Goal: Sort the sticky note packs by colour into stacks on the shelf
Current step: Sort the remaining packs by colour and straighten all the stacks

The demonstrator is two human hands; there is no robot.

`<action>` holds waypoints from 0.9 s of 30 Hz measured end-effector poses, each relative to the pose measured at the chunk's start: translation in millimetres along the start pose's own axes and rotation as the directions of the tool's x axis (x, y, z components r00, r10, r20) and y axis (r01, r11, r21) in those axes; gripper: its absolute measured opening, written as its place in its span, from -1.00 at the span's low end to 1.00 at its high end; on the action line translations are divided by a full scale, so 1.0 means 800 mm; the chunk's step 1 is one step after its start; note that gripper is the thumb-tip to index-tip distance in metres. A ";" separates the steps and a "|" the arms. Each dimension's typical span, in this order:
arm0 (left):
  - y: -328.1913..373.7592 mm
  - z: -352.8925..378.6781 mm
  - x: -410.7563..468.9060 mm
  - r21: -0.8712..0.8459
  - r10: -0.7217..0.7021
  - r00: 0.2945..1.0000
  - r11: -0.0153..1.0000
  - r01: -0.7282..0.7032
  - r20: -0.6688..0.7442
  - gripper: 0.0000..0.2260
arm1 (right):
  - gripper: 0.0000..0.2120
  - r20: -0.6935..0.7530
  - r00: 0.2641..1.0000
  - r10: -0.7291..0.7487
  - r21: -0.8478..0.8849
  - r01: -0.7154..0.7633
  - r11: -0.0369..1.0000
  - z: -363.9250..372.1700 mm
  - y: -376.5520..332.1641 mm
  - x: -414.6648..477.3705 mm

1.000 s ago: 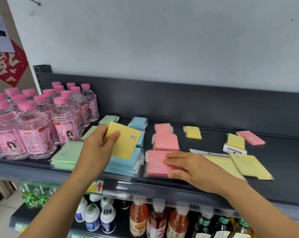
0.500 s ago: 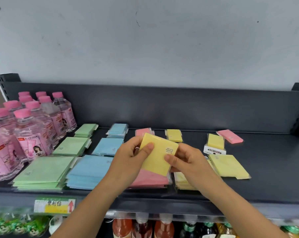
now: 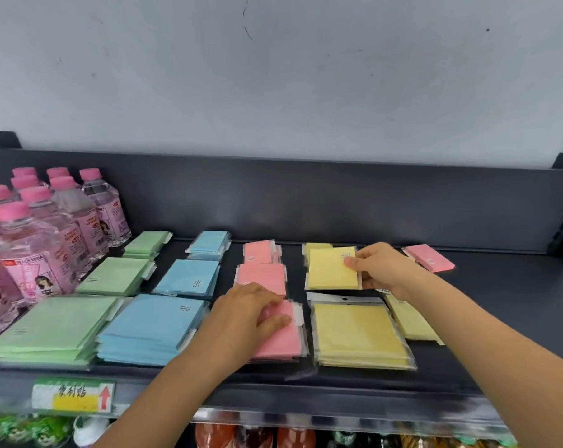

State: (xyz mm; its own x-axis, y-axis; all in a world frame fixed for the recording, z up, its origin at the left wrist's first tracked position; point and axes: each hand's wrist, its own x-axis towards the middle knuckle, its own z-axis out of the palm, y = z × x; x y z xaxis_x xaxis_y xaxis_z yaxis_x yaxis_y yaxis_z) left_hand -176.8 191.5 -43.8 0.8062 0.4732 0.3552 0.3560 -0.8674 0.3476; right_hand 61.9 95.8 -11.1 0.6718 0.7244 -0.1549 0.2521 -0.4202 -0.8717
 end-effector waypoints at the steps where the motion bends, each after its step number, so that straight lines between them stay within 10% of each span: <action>1: -0.001 0.001 0.000 -0.019 0.003 1.000 1.000 -0.003 0.000 -0.64 | -0.78 0.009 1.000 0.022 -0.018 -0.022 1.000 0.002 0.002 0.004; 12: -0.009 0.004 -0.002 -0.086 0.026 1.000 0.996 -0.025 0.016 -0.68 | -0.72 -0.080 0.990 -0.116 -0.530 0.056 0.846 0.026 0.003 0.006; 27: -0.005 -0.007 0.008 0.034 0.117 0.993 0.993 -0.116 -0.031 -0.70 | -0.77 -0.313 0.926 -0.209 -0.345 0.094 0.934 -0.050 0.056 -0.061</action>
State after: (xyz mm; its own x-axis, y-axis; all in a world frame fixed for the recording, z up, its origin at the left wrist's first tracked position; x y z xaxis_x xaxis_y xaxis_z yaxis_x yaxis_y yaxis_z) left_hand -175.8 199.4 -37.9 0.8274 0.3728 0.4200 0.2759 -0.9212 0.2742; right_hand 68.7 19.8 -23.9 0.7878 0.5876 0.1848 0.5392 -0.5127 -0.6681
